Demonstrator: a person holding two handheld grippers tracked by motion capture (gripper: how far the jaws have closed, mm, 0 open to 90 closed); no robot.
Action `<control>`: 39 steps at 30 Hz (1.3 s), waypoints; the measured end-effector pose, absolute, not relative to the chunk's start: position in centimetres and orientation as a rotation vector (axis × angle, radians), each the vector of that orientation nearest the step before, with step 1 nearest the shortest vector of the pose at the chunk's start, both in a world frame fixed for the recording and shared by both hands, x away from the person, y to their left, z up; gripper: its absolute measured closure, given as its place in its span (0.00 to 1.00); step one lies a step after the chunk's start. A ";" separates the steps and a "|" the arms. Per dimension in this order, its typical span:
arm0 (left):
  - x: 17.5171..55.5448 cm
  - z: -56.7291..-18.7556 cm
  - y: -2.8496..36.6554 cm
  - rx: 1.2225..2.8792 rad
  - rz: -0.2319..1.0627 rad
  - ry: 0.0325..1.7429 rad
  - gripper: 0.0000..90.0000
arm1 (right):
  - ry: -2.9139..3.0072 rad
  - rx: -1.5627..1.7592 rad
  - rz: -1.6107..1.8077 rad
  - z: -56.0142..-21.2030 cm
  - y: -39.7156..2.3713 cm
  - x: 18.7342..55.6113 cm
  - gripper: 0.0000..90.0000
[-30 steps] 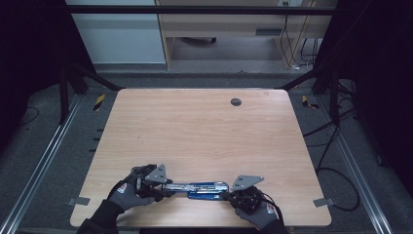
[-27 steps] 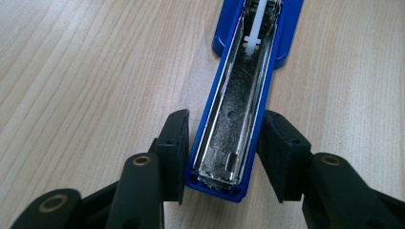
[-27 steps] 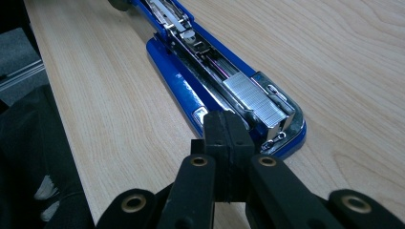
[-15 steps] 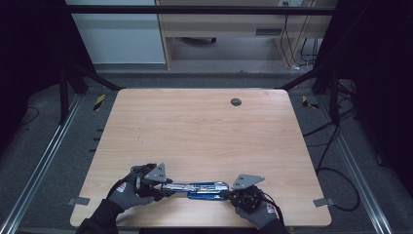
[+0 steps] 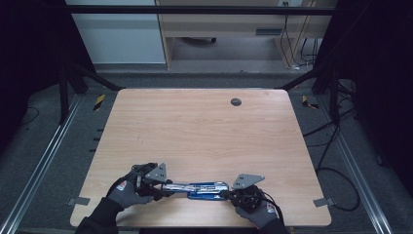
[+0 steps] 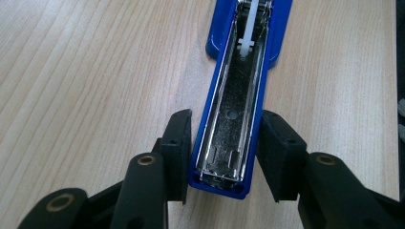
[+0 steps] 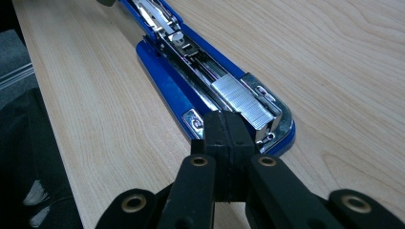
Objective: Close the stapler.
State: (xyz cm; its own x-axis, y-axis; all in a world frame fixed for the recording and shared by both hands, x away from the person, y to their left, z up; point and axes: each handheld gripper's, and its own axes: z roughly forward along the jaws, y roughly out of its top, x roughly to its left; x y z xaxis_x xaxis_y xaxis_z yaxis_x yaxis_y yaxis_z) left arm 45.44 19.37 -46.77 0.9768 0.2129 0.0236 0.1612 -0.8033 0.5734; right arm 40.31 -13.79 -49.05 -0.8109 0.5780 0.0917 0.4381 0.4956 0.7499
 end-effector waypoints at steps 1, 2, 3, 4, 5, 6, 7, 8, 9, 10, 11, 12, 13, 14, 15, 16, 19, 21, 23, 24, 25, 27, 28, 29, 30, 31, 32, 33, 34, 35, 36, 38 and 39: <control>45.5 -46.7 19.4 2.523 0.111 0.257 0.65 | 2.564 0.880 1.211 -49.1 -13.8 40.3 1.00; 45.5 -46.7 19.4 2.524 0.109 0.255 0.65 | 2.566 0.880 1.210 -49.0 -13.8 40.3 1.00; 45.5 -46.7 19.4 2.525 0.108 0.254 0.65 | 2.566 0.881 1.210 -49.0 -13.8 40.3 1.00; 45.5 -46.7 19.4 2.526 0.102 0.252 0.66 | 2.565 0.883 1.211 -49.0 -13.8 40.3 1.00; 45.5 -46.7 19.4 2.529 0.099 0.251 0.66 | 2.566 0.880 1.210 -49.0 -13.8 40.3 1.00; 45.5 -46.6 19.3 2.534 0.100 0.248 0.66 | 2.567 0.879 1.211 -49.0 -13.8 40.3 1.00; 45.5 -46.5 19.3 2.535 0.097 0.244 0.66 | 2.567 0.880 1.209 -49.0 -13.8 40.3 1.00; 45.5 -46.4 19.3 2.541 0.100 0.240 0.66 | 2.567 0.879 1.209 -49.0 -13.8 40.3 1.00; 45.5 -46.4 19.2 2.541 0.098 0.237 0.67 | 2.568 0.879 1.210 -49.0 -13.8 40.3 1.00; 45.5 -46.3 19.2 2.546 0.098 0.235 0.67 | 2.567 0.879 1.209 -49.0 -13.8 40.3 1.00; 45.5 -46.2 19.2 2.549 0.098 0.231 0.67 | 2.568 0.879 1.208 -49.0 -13.8 40.3 1.00; 45.5 -46.1 19.1 2.555 0.099 0.228 0.67 | 2.569 0.878 1.208 -49.0 -13.8 40.3 1.00; 45.5 -45.9 19.1 2.565 0.102 0.223 0.67 | 2.568 0.880 1.208 -49.0 -13.8 40.3 1.00; 45.5 -45.7 19.0 2.562 0.103 0.221 0.67 | 2.568 0.879 1.208 -49.0 -13.8 40.3 1.00; 45.4 -45.6 19.0 2.563 0.104 0.219 0.67 | 2.568 0.879 1.208 -49.0 -13.8 40.3 1.00; 45.4 -45.5 19.0 2.556 0.105 0.217 0.67 | 2.568 0.878 1.208 -49.0 -13.8 40.3 1.00; 45.4 -45.1 18.8 2.574 0.113 0.209 0.67 | 2.569 0.878 1.208 -49.0 -13.8 40.3 1.00; 45.3 -45.0 18.7 2.581 0.111 0.211 0.67 | 2.570 0.880 1.206 -49.0 -13.8 40.3 1.00; 45.4 -44.9 18.7 2.589 0.113 0.206 0.67 | 2.570 0.879 1.207 -49.0 -13.8 40.3 1.00; 45.4 -44.9 18.7 2.590 0.112 0.205 0.67 | 2.570 0.879 1.207 -49.0 -13.8 40.3 1.00; 45.4 -44.9 18.7 2.591 0.111 0.205 0.67 | 2.570 0.880 1.207 -49.0 -13.8 40.3 1.00; 45.4 -44.8 18.7 2.591 0.109 0.202 0.68 | 2.570 0.877 1.208 -49.0 -13.8 40.3 1.00; 45.4 -44.8 18.7 2.587 0.106 0.202 0.68 | 2.571 0.880 1.207 -49.0 -13.8 40.3 1.00; 45.4 -44.7 18.7 2.585 0.105 0.203 0.68 | 2.570 0.880 1.207 -49.0 -13.8 40.3 1.00; 45.4 -44.6 18.7 2.585 0.107 0.202 0.68 | 2.570 0.880 1.207 -49.0 -13.8 40.3 1.00; 45.4 -44.5 18.7 2.587 0.106 0.199 0.68 | 2.568 0.880 1.208 -49.0 -13.8 40.3 1.00; 45.4 -44.5 18.6 2.588 0.107 0.197 0.68 | 2.568 0.879 1.208 -49.0 -13.8 40.3 1.00; 45.4 -44.4 18.6 2.588 0.105 0.193 0.68 | 2.568 0.879 1.208 -49.0 -13.8 40.3 1.00; 45.4 -44.3 18.6 2.591 0.104 0.194 0.68 | 2.568 0.879 1.208 -49.0 -13.8 40.3 1.00; 45.4 -44.3 18.5 2.593 0.105 0.192 0.68 | 2.571 0.878 1.208 -49.0 -13.8 40.3 1.00; 45.4 -44.2 18.5 2.594 0.104 0.191 0.68 | 2.571 0.878 1.208 -49.0 -13.8 40.3 1.00; 45.4 -44.1 18.4 2.597 0.107 0.188 0.68 | 2.571 0.877 1.211 -49.0 -13.8 40.3 1.00; 45.4 -44.0 18.4 2.596 0.108 0.187 0.68 | 2.570 0.877 1.211 -49.0 -13.8 40.3 1.00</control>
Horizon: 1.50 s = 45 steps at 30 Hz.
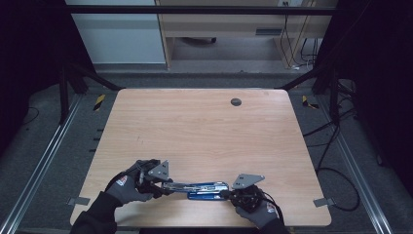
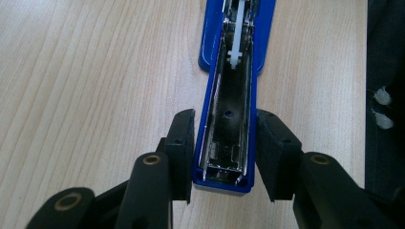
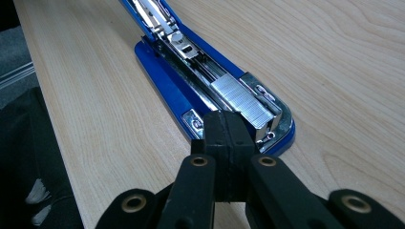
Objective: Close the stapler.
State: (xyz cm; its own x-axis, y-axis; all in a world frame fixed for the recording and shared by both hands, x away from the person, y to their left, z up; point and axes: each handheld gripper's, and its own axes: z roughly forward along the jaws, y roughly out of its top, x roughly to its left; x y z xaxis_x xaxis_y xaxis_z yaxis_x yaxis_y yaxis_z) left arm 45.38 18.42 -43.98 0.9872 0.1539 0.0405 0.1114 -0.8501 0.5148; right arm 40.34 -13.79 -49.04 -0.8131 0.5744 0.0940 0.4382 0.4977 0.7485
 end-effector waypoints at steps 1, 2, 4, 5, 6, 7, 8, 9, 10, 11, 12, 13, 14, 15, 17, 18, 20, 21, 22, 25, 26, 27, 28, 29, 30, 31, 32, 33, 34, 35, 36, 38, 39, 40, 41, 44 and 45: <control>45.4 -43.9 18.4 2.594 0.108 0.186 0.68 | 2.571 0.877 1.207 -49.0 -13.8 40.3 1.00; 45.4 -43.8 18.4 2.597 0.105 0.181 0.68 | 2.571 0.877 1.208 -49.0 -13.8 40.3 1.00; 45.4 -43.7 18.3 2.598 0.109 0.180 0.68 | 2.572 0.876 1.207 -49.0 -13.8 40.3 1.00; 45.4 -43.7 18.2 2.602 0.108 0.179 0.68 | 2.572 0.876 1.207 -49.0 -13.8 40.3 1.00; 45.3 -43.6 18.2 2.601 0.109 0.179 0.68 | 2.571 0.878 1.206 -49.0 -13.8 40.3 1.00; 45.3 -43.6 18.2 2.598 0.112 0.181 0.68 | 2.569 0.877 1.207 -49.0 -13.8 40.3 1.00; 45.3 -43.5 18.2 2.599 0.114 0.177 0.68 | 2.569 0.878 1.207 -49.0 -13.8 40.3 1.00; 45.3 -43.4 18.2 2.601 0.112 0.175 0.68 | 2.572 0.877 1.206 -49.0 -13.8 40.3 1.00; 45.3 -43.4 18.1 2.601 0.114 0.173 0.68 | 2.572 0.877 1.206 -49.0 -13.8 40.3 1.00; 45.3 -43.3 18.1 2.602 0.113 0.172 0.68 | 2.573 0.876 1.205 -49.0 -13.8 40.3 1.00; 45.3 -43.3 18.1 2.600 0.116 0.168 0.68 | 2.573 0.876 1.205 -49.0 -13.8 40.3 1.00; 45.3 -43.2 18.0 2.604 0.115 0.167 0.69 | 2.570 0.876 1.208 -49.0 -13.8 40.3 1.00; 45.2 -43.2 18.0 2.607 0.117 0.164 0.69 | 2.570 0.877 1.208 -49.0 -13.8 40.3 1.00; 45.2 -43.1 18.0 2.607 0.114 0.160 0.69 | 2.571 0.878 1.208 -49.0 -13.8 40.3 1.00; 45.2 -43.1 17.9 2.610 0.115 0.156 0.69 | 2.571 0.877 1.208 -49.0 -13.8 40.3 1.00; 45.3 -43.0 17.9 2.617 0.115 0.152 0.69 | 2.573 0.877 1.206 -49.0 -13.8 40.3 1.00; 45.2 -43.0 17.8 2.618 0.120 0.149 0.69 | 2.573 0.877 1.206 -49.0 -13.8 40.3 1.00; 45.3 -42.9 17.8 2.621 0.115 0.148 0.69 | 2.573 0.878 1.205 -49.0 -13.8 40.3 1.00; 45.3 -42.9 17.7 2.626 0.115 0.145 0.69 | 2.573 0.877 1.205 -49.0 -13.8 40.3 1.00; 45.3 -42.7 17.6 2.636 0.117 0.137 0.69 | 2.573 0.877 1.208 -49.0 -13.8 40.3 1.00; 45.3 -42.6 17.5 2.636 0.120 0.133 0.70 | 2.573 0.877 1.205 -49.0 -13.8 40.3 1.00; 45.3 -42.5 17.5 2.638 0.117 0.132 0.70 | 2.572 0.878 1.205 -49.0 -13.8 40.3 1.00; 45.3 -42.5 17.4 2.637 0.116 0.130 0.70 | 2.573 0.876 1.205 -49.0 -13.8 40.3 1.00; 45.3 -42.4 17.4 2.640 0.115 0.126 0.70 | 2.573 0.876 1.205 -49.0 -13.8 40.3 1.00; 45.3 -42.4 17.4 2.635 0.114 0.127 0.70 | 2.574 0.877 1.206 -49.0 -13.8 40.3 1.00; 45.3 -42.2 17.4 2.635 0.110 0.125 0.70 | 2.572 0.878 1.207 -49.0 -13.8 40.3 1.00; 45.3 -42.1 17.4 2.627 0.110 0.119 0.70 | 2.572 0.879 1.207 -49.0 -13.8 40.3 1.00; 45.2 -42.0 17.3 2.624 0.111 0.117 0.71 | 2.573 0.879 1.206 -49.0 -13.8 40.3 1.00; 45.2 -41.9 17.2 2.636 0.112 0.112 0.71 | 2.575 0.878 1.205 -49.0 -13.8 40.3 1.00; 45.2 -41.9 17.1 2.637 0.117 0.109 0.71 | 2.573 0.874 1.208 -49.0 -13.8 40.3 1.00; 45.2 -41.8 17.1 2.645 0.113 0.106 0.71 | 2.573 0.877 1.207 -49.0 -13.8 40.3 1.00; 45.2 -41.8 17.0 2.652 0.113 0.102 0.71 | 2.574 0.876 1.209 -49.0 -13.8 40.3 1.00; 45.3 -41.8 17.0 2.655 0.112 0.100 0.71 | 2.573 0.879 1.208 -49.0 -13.8 40.3 1.00; 45.3 -41.8 17.0 2.659 0.113 0.096 0.71 | 2.574 0.877 1.207 -49.0 -13.8 40.3 1.00; 45.3 -41.8 16.9 2.664 0.116 0.093 0.71 | 2.574 0.874 1.209 -49.0 -13.8 40.3 1.00; 45.3 -41.8 16.8 2.676 0.121 0.087 0.71 | 2.575 0.877 1.208 -49.0 -13.8 40.3 1.00; 45.3 -41.8 16.8 2.676 0.120 0.089 0.71 | 2.574 0.877 1.211 -49.0 -13.8 40.3 1.00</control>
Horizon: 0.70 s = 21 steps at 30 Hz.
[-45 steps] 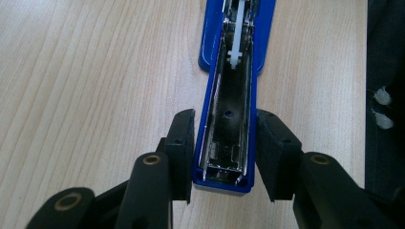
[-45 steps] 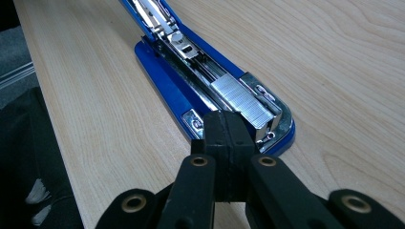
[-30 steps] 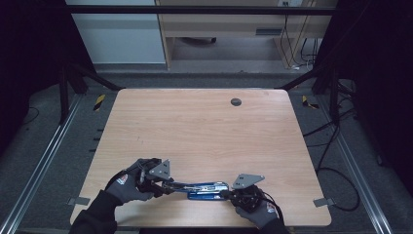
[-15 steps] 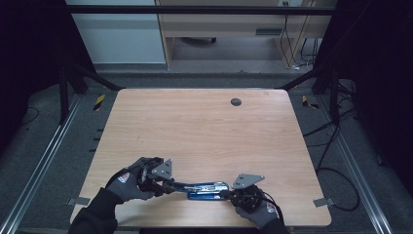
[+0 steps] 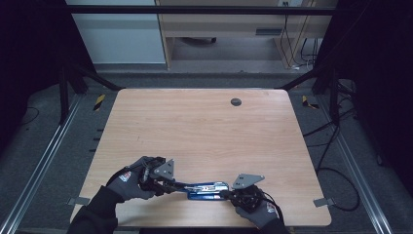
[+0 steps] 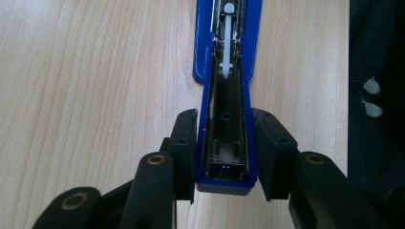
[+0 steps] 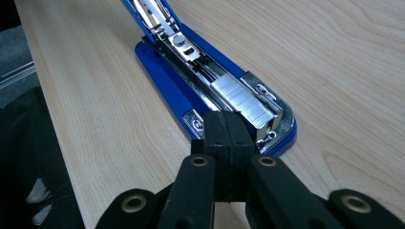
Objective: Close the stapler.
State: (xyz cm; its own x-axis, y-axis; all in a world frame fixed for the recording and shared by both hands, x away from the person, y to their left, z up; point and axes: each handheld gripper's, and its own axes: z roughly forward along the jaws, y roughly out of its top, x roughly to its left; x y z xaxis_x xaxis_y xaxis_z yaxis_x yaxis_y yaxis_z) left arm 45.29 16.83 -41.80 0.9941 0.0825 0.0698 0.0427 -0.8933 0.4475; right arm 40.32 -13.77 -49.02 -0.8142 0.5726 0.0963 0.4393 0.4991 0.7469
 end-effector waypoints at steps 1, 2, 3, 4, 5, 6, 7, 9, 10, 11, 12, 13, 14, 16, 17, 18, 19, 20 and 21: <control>45.3 -41.8 16.8 2.672 0.118 0.090 0.71 | 2.575 0.877 1.208 -49.0 -13.8 40.3 1.00; 45.3 -41.8 16.8 2.673 0.116 0.091 0.71 | 2.575 0.881 1.206 -49.0 -13.8 40.3 1.00; 45.3 -41.8 16.9 2.670 0.116 0.091 0.71 | 2.577 0.879 1.205 -49.0 -13.8 40.3 1.00; 45.3 -41.8 16.9 2.671 0.114 0.092 0.71 | 2.579 0.882 1.201 -49.0 -13.8 40.3 1.00; 45.3 -41.8 16.9 2.669 0.114 0.092 0.71 | 2.583 0.877 1.205 -49.0 -13.7 40.3 1.00; 45.3 -41.8 16.9 2.668 0.116 0.091 0.71 | 2.586 0.874 1.202 -48.9 -13.7 40.3 1.00; 45.3 -41.8 16.9 2.668 0.118 0.091 0.71 | 2.586 0.864 1.203 -48.9 -13.6 40.2 1.00; 45.3 -41.9 16.9 2.666 0.118 0.092 0.71 | 2.572 0.849 1.242 -48.6 -13.5 40.0 1.00; 45.3 -41.9 16.9 2.665 0.120 0.092 0.71 | 2.560 0.842 1.256 -48.3 -13.4 39.9 1.00; 45.2 -41.9 16.9 2.663 0.121 0.093 0.71 | 2.544 0.830 1.282 -48.1 -13.3 39.9 1.00; 45.2 -41.9 16.9 2.662 0.122 0.093 0.71 | 2.523 0.832 1.313 -47.8 -13.1 39.8 1.00; 45.2 -41.9 17.0 2.659 0.122 0.095 0.71 | 2.504 0.838 1.343 -47.5 -13.0 39.8 1.00; 45.2 -42.0 17.0 2.657 0.120 0.096 0.71 | 2.488 0.832 1.370 -47.3 -12.7 39.9 1.00; 45.3 -42.0 17.0 2.658 0.117 0.095 0.71 | 2.462 0.826 1.401 -46.9 -12.1 40.0 1.00; 45.3 -42.0 17.1 2.658 0.115 0.095 0.71 | 2.456 0.821 1.415 -46.6 -11.7 40.0 1.00; 45.3 -42.0 17.1 2.658 0.114 0.095 0.71 | 2.450 0.815 1.430 -46.5 -11.3 40.1 1.00; 45.3 -42.0 17.1 2.657 0.114 0.095 0.71 | 2.444 0.815 1.448 -46.3 -10.9 40.2 1.00; 45.3 -42.0 17.0 2.657 0.112 0.095 0.71 | 2.441 0.812 1.470 -46.2 -10.5 40.3 1.00; 45.3 -42.0 17.0 2.659 0.113 0.095 0.71 | 2.437 0.809 1.485 -46.0 -10.1 40.3 1.00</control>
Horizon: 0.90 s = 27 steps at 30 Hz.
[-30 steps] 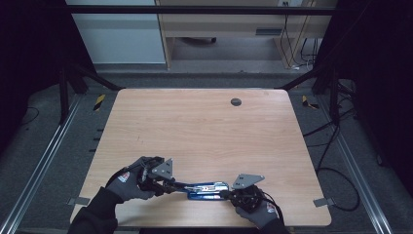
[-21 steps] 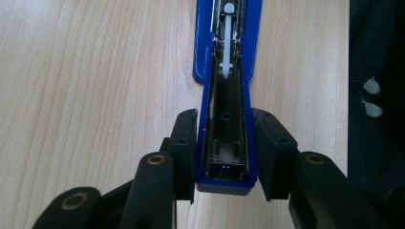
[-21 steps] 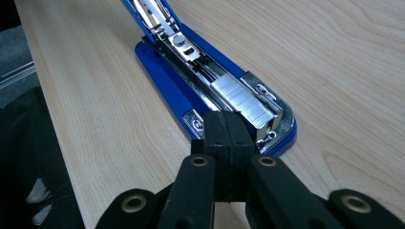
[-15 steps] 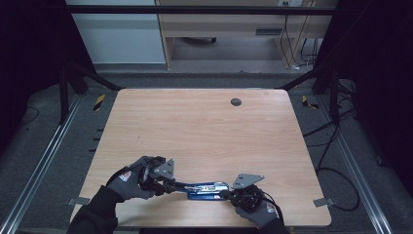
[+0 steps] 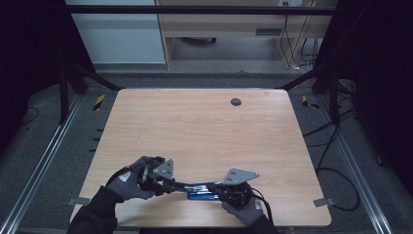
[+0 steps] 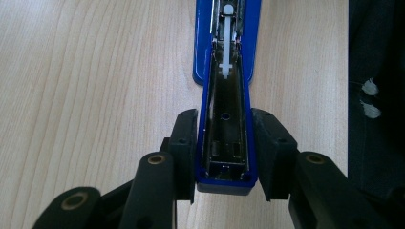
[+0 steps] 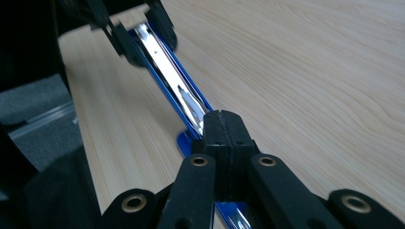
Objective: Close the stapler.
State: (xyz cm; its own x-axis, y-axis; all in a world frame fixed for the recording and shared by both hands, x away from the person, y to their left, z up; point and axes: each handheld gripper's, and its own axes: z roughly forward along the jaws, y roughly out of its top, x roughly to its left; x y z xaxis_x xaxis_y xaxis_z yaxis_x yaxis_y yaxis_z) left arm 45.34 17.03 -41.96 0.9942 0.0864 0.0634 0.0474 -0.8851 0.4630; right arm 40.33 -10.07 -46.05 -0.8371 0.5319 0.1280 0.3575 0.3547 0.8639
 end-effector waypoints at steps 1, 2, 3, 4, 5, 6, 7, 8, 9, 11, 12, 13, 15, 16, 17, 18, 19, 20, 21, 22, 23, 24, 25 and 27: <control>45.3 -42.0 17.0 2.659 0.112 0.096 0.71 | 2.435 0.810 1.500 -46.0 -9.6 40.4 1.00; 45.4 -42.0 17.0 2.659 0.111 0.095 0.71 | 2.432 0.809 1.512 -45.9 -9.0 40.5 1.00; 45.4 -42.0 17.0 2.658 0.111 0.096 0.71 | 2.429 0.812 1.520 -45.9 -8.6 40.6 1.00; 45.4 -42.0 17.0 2.658 0.111 0.096 0.71 | 2.428 0.811 1.528 -45.8 -8.0 40.7 1.00; 45.4 -42.0 17.1 2.658 0.111 0.096 0.71 | 2.424 0.816 1.527 -45.9 -7.5 40.8 1.00; 45.4 -42.0 17.1 2.658 0.111 0.096 0.71 | 2.425 0.816 1.528 -45.9 -7.2 40.9 1.00; 45.3 -42.0 17.1 2.657 0.112 0.096 0.71 | 2.424 0.818 1.523 -46.0 -6.8 41.0 1.00; 45.3 -42.0 17.1 2.657 0.113 0.095 0.71 | 2.424 0.821 1.520 -46.1 -6.5 41.1 1.00; 45.3 -42.0 17.1 2.656 0.113 0.096 0.71 | 2.433 0.822 1.514 -46.2 -6.2 41.2 1.00; 45.3 -42.0 17.1 2.655 0.114 0.096 0.71 | 2.432 0.832 1.517 -46.4 -5.7 41.4 1.00; 45.3 -42.0 17.1 2.655 0.114 0.096 0.71 | 2.434 0.833 1.518 -46.5 -5.5 41.4 1.00; 45.3 -42.0 17.1 2.655 0.113 0.095 0.71 | 2.432 0.834 1.516 -46.5 -5.4 41.5 1.00; 45.3 -42.0 17.1 2.655 0.112 0.095 0.71 | 2.430 0.837 1.528 -46.6 -4.9 41.6 1.00; 45.4 -42.0 17.1 2.655 0.112 0.095 0.71 | 2.428 0.837 1.527 -46.7 -4.6 41.6 1.00; 45.4 -42.0 17.1 2.655 0.110 0.095 0.71 | 2.429 0.836 1.528 -46.8 -4.4 41.6 1.00; 45.4 -42.0 17.1 2.656 0.110 0.096 0.71 | 2.427 0.837 1.533 -46.9 -4.2 41.6 1.00; 45.4 -42.0 17.1 2.656 0.109 0.096 0.71 | 2.435 0.840 1.535 -46.9 -4.0 41.6 1.00; 45.4 -42.0 17.1 2.655 0.109 0.096 0.71 | 2.436 0.831 1.529 -47.0 -3.8 41.6 1.00; 45.4 -42.0 17.1 2.655 0.110 0.096 0.71 | 2.437 0.829 1.522 -47.1 -3.6 41.6 1.00; 45.4 -42.0 17.1 2.655 0.110 0.096 0.71 | 2.445 0.830 1.521 -47.2 -3.4 41.6 1.00; 45.4 -42.0 17.1 2.655 0.110 0.096 0.71 | 2.444 0.826 1.517 -47.2 -3.3 41.6 1.00; 45.4 -42.0 17.1 2.654 0.110 0.095 0.71 | 2.448 0.823 1.508 -47.3 -3.2 41.6 1.00; 45.4 -42.0 17.1 2.654 0.110 0.096 0.71 | 2.447 0.823 1.509 -47.3 -3.1 41.6 1.00; 45.4 -42.0 17.1 2.654 0.111 0.097 0.71 | 2.452 0.818 1.501 -47.4 -3.1 41.6 1.00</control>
